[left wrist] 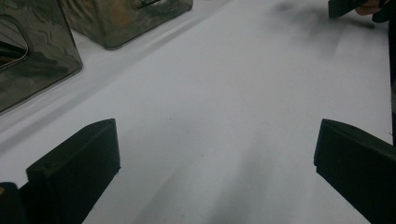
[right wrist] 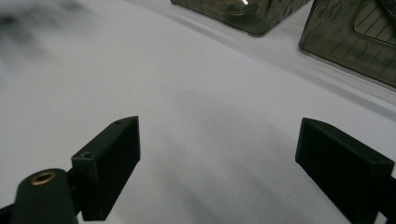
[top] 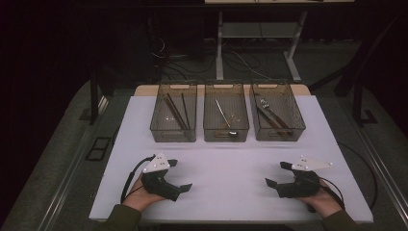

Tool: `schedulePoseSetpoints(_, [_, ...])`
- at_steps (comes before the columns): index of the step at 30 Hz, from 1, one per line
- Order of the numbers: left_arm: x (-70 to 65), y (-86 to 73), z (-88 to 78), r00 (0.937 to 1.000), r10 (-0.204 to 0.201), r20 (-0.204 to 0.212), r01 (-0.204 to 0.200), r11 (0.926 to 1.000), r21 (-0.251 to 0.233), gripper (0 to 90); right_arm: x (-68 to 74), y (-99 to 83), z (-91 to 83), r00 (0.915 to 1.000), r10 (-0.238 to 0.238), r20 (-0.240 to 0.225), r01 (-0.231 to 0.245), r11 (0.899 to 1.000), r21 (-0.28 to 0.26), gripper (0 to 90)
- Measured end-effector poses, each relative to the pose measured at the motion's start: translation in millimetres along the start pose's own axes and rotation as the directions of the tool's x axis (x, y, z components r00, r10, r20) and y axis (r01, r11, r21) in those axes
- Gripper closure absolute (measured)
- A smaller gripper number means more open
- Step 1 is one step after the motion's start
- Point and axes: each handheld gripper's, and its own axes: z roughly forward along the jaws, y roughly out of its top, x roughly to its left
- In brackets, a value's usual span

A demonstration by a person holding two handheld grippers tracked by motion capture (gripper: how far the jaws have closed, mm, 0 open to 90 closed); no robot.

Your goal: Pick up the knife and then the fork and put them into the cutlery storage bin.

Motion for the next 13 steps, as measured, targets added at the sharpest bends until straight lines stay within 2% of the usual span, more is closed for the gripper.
schedulePoseSetpoints(13, [-0.1, 0.2, 0.0, 1.0000, 0.000, 0.003, 0.000, 1.0000, -0.001, 0.0, 0.2, -0.3, 0.6, 1.0000, -0.008, 0.005, 0.008, 1.000, 0.009, 13.6])
